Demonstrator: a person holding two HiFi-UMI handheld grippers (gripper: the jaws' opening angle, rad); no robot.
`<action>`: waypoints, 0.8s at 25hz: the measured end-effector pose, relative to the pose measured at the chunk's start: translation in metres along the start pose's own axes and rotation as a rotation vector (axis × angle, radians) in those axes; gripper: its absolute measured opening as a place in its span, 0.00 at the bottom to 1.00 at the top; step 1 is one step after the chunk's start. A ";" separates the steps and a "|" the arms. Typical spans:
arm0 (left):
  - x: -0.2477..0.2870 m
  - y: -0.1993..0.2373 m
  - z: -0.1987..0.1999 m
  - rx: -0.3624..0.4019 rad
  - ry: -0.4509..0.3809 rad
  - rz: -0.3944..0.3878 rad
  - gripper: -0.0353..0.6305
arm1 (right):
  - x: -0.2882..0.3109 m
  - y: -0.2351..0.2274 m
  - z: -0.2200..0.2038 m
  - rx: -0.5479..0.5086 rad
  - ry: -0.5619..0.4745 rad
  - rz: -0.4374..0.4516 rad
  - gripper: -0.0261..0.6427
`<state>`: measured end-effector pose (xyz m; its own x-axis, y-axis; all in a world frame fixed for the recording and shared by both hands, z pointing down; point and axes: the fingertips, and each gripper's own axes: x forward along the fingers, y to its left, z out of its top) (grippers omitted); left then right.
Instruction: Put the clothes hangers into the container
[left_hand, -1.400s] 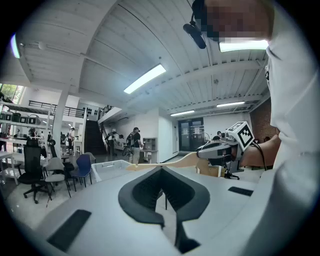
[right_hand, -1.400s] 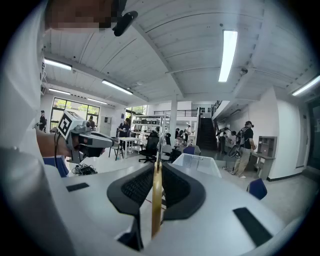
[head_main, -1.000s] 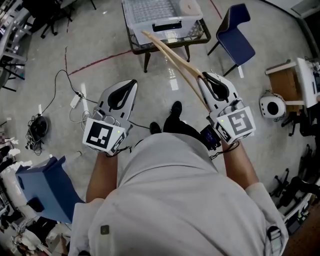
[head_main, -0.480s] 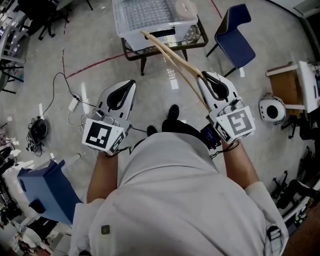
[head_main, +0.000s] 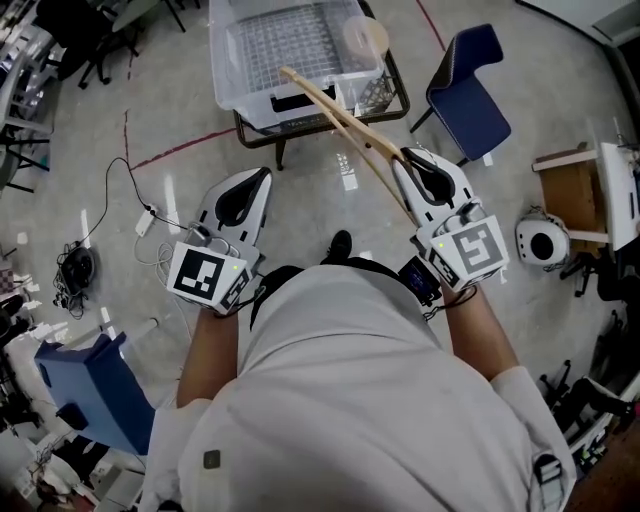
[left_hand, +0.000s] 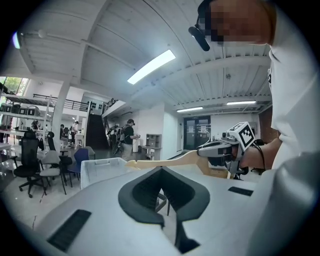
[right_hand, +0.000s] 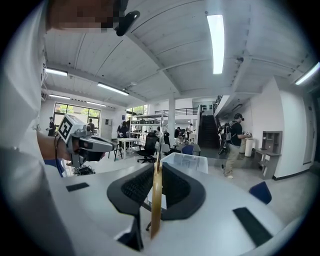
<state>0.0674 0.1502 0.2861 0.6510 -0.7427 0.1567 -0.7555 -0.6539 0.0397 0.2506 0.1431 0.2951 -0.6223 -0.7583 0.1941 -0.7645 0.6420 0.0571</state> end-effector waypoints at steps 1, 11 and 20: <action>0.005 0.001 0.000 0.002 0.002 0.004 0.08 | 0.002 -0.005 -0.001 0.000 -0.001 0.005 0.13; 0.030 0.034 0.000 -0.015 0.023 0.021 0.08 | 0.039 -0.029 0.005 0.014 -0.005 0.020 0.13; 0.054 0.099 0.012 -0.013 0.013 -0.032 0.08 | 0.101 -0.032 0.023 0.020 0.009 -0.011 0.13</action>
<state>0.0285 0.0440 0.2866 0.6741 -0.7194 0.1677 -0.7352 -0.6753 0.0582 0.2081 0.0436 0.2902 -0.6121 -0.7645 0.2021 -0.7748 0.6310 0.0400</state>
